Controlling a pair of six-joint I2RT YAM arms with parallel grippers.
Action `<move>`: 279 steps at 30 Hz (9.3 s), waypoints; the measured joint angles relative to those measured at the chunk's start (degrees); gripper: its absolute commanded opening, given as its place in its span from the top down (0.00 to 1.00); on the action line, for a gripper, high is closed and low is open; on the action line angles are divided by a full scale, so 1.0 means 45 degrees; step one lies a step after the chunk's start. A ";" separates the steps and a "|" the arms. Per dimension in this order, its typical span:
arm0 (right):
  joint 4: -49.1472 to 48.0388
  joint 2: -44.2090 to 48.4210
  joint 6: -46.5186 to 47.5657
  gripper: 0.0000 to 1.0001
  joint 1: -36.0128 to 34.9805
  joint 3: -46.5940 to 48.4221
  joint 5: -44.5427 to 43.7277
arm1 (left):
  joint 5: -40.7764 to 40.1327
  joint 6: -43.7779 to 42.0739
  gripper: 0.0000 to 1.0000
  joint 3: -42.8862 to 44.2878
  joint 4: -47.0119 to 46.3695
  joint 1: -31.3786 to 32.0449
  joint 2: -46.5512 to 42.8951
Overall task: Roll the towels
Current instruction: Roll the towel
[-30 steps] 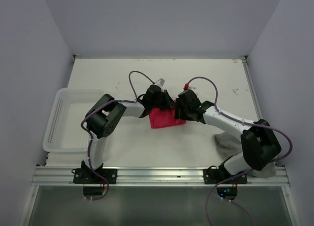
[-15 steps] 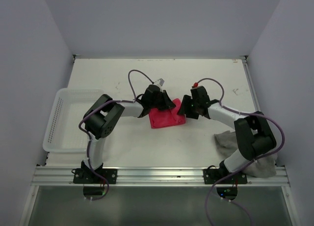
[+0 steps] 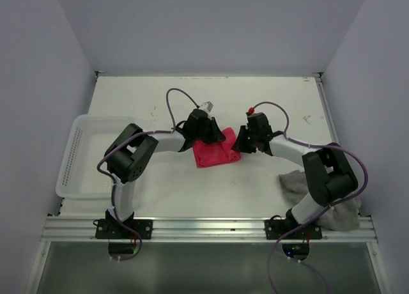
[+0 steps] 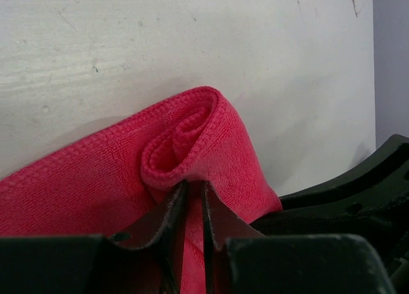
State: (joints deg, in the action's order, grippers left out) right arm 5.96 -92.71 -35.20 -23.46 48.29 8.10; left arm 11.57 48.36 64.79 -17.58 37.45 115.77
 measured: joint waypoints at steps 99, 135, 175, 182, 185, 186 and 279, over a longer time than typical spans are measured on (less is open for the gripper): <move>0.3376 0.1209 -0.1632 0.39 -0.3565 0.1039 -0.4342 | -0.0311 0.1195 0.92 -0.2123 -0.1205 -0.0568 -0.0869; 0.4901 -0.0850 0.1064 1.00 -0.6683 0.3599 -0.8840 | -0.1511 -0.0583 0.87 -0.1909 0.1127 -0.0622 -0.3313; 0.5659 -0.2404 0.0287 0.83 -0.7329 0.4449 -0.9874 | 0.0087 0.0787 0.91 -0.3730 -0.1923 -0.0738 -0.2331; 0.5411 -0.1132 0.0019 0.59 -0.6742 0.3798 -0.9005 | 0.0053 0.0670 0.91 -0.3643 -0.1928 -0.0729 -0.2283; 0.5236 -0.0306 -0.0039 0.53 -0.6489 0.3478 -0.8505 | 0.0005 0.0612 0.91 -0.3585 -0.1860 -0.0724 -0.2273; 0.5085 0.0058 -0.0068 0.51 -0.6377 0.3283 -0.8267 | -0.0015 0.0544 0.91 -0.3575 -0.1831 -0.0724 -0.2273; 0.5032 0.0024 0.0665 0.41 -0.8723 0.3434 -1.0516 | -0.1141 0.0005 0.90 -0.4964 -0.0539 -0.0724 -0.4104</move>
State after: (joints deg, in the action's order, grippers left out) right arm 28.60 -92.60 -32.21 -62.72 63.75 -39.22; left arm 6.44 48.38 42.46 -20.01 34.20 97.30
